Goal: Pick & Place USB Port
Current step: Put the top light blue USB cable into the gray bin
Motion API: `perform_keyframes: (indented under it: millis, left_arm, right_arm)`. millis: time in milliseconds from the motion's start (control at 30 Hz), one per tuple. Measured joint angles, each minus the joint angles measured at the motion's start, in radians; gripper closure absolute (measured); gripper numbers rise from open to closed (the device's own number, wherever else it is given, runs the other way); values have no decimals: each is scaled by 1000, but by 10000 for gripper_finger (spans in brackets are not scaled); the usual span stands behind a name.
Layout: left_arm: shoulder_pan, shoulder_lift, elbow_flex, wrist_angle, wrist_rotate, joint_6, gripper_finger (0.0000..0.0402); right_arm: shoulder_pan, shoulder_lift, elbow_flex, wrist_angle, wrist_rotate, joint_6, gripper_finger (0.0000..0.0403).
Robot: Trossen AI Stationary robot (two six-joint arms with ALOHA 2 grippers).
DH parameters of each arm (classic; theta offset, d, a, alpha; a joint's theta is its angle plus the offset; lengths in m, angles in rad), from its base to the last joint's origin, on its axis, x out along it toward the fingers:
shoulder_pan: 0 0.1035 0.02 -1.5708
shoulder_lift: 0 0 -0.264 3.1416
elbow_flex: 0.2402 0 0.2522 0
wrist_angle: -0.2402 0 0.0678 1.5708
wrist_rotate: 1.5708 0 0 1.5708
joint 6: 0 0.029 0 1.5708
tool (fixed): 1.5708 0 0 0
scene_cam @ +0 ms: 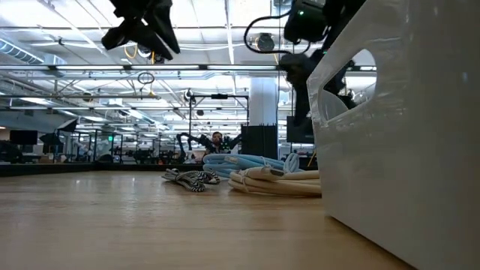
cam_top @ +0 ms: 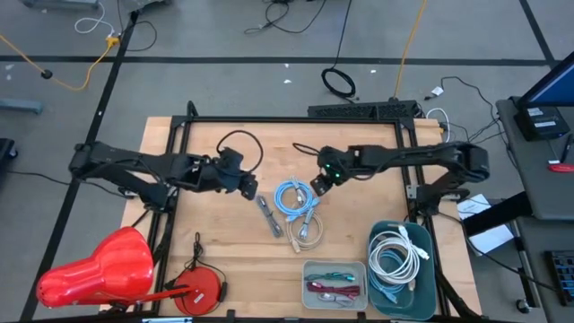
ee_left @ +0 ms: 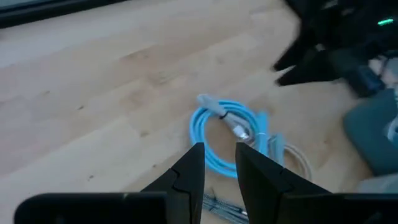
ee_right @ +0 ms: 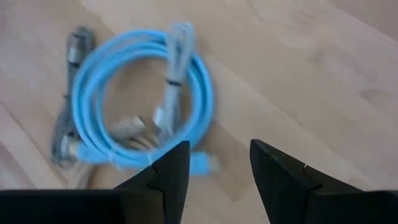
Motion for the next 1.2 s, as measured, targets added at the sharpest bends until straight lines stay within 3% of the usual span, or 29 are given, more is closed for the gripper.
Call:
perform_keyframes:
  millis: [167, 333, 567, 700, 933, 1200]
  left_arm:
    - [5, -12, 1, -42, 26, 74, 309]
    - [5, -12, 1, -78, 35, 160, 309]
    - [5, -12, 1, -92, 60, 199, 309]
    - [5, -12, 1, -99, 60, 190, 309]
    - [-15, -12, 1, -99, 62, 201, 309]
    - [-16, -12, 1, -102, 62, 207, 309]
  right_arm:
    - [-5, 57, 6, 204, -49, -14, 241]
    - [-3, 132, 48, 163, -48, -2, 207]
    - [27, 206, 98, 159, -55, 31, 140]
    - [24, 238, 112, 161, -55, 31, 121]
    - [32, 257, 117, 231, -45, 39, 131]
    - [36, 295, 118, 287, -51, 56, 174]
